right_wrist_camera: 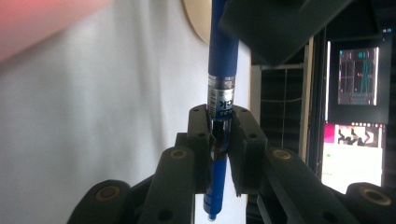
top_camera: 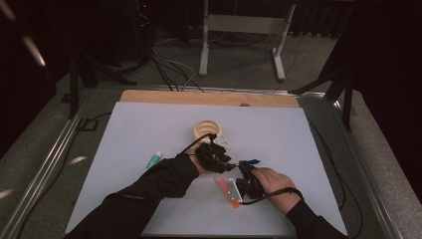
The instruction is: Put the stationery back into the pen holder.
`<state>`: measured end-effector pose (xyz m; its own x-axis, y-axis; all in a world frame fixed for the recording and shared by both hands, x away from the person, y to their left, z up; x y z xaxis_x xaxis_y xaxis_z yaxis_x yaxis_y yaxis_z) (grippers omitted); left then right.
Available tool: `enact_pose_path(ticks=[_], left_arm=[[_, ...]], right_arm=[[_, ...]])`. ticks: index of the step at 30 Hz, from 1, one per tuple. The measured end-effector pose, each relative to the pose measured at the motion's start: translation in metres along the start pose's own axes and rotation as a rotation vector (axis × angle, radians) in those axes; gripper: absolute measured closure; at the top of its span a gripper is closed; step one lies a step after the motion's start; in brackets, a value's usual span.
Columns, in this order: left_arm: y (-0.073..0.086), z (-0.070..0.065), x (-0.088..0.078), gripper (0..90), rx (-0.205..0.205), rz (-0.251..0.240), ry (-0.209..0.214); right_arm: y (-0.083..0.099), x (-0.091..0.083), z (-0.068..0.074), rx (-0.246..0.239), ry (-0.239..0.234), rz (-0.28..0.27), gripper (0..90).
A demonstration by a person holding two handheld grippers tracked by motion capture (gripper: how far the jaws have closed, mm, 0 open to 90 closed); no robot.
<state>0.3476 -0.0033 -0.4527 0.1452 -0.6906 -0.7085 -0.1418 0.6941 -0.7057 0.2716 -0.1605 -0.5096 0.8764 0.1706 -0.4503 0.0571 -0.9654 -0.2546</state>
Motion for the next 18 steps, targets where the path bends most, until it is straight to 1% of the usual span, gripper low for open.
enact_pose_path(ticks=[1,2,3,4,6,7,8,9,10,12,13,14,16,17,18], left_arm=[[0.000,0.000,0.000,62.5,0.000,0.000,0.000],[0.001,0.000,-0.003,62.3,-0.009,-0.014,-0.010],[0.005,0.001,-0.010,62.3,-0.016,-0.063,-0.018],[0.007,0.002,-0.014,62.3,-0.025,-0.082,-0.026],[0.010,0.002,-0.022,62.2,-0.026,-0.125,-0.040],[0.012,0.001,-0.025,60.5,-0.031,-0.136,-0.053],[0.012,0.001,-0.025,60.1,-0.031,-0.136,-0.053],[0.014,0.001,-0.031,60.1,-0.031,-0.149,-0.058],[0.015,0.001,-0.034,60.1,-0.031,-0.151,-0.067],[0.016,0.001,-0.037,60.1,-0.033,-0.155,-0.071],[0.019,0.001,-0.042,59.1,-0.037,-0.166,-0.083],[0.019,0.001,-0.042,57.6,-0.037,-0.166,-0.083],[0.023,0.001,-0.050,57.6,-0.047,-0.184,-0.098],[0.023,0.001,-0.050,57.5,-0.047,-0.184,-0.098],[0.028,0.001,-0.057,56.7,-0.051,-0.196,-0.115]], right_arm=[[0.000,0.000,0.000,0.000,0.000,0.000,79.8],[0.001,-0.001,-0.003,0.009,-0.003,0.000,79.8],[0.002,-0.001,-0.004,0.018,-0.003,0.005,79.7],[0.003,-0.002,-0.005,0.034,-0.005,0.010,79.7],[0.005,-0.002,-0.008,0.042,0.001,0.012,79.7],[0.006,-0.002,-0.009,0.050,0.001,0.014,79.7],[0.006,-0.002,-0.009,0.050,0.001,0.014,79.7],[0.006,-0.003,-0.012,0.067,-0.002,0.012,79.7],[0.006,-0.003,-0.013,0.074,0.001,0.014,79.7],[0.006,-0.004,-0.016,0.093,-0.006,0.007,79.7],[0.005,-0.005,-0.017,0.097,-0.006,0.005,79.7],[0.005,-0.005,-0.017,0.097,-0.006,0.005,79.7],[0.005,-0.006,-0.020,0.117,-0.011,-0.003,79.7],[0.005,-0.006,-0.020,0.117,-0.011,-0.003,79.7],[0.005,-0.007,-0.023,0.138,-0.015,-0.011,79.7]])
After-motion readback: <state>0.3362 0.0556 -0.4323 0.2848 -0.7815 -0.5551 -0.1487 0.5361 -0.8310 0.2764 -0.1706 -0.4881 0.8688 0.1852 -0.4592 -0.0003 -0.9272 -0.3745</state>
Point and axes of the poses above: each handheld gripper's, and its own axes: x roughly forward along the jaws, y roughly out of its underside, z roughly to its left, the point moved 1 cm from there along x, roughly forward along the jaws, and after that the axes turned 10 degrees about x, right-handed, at the moved point
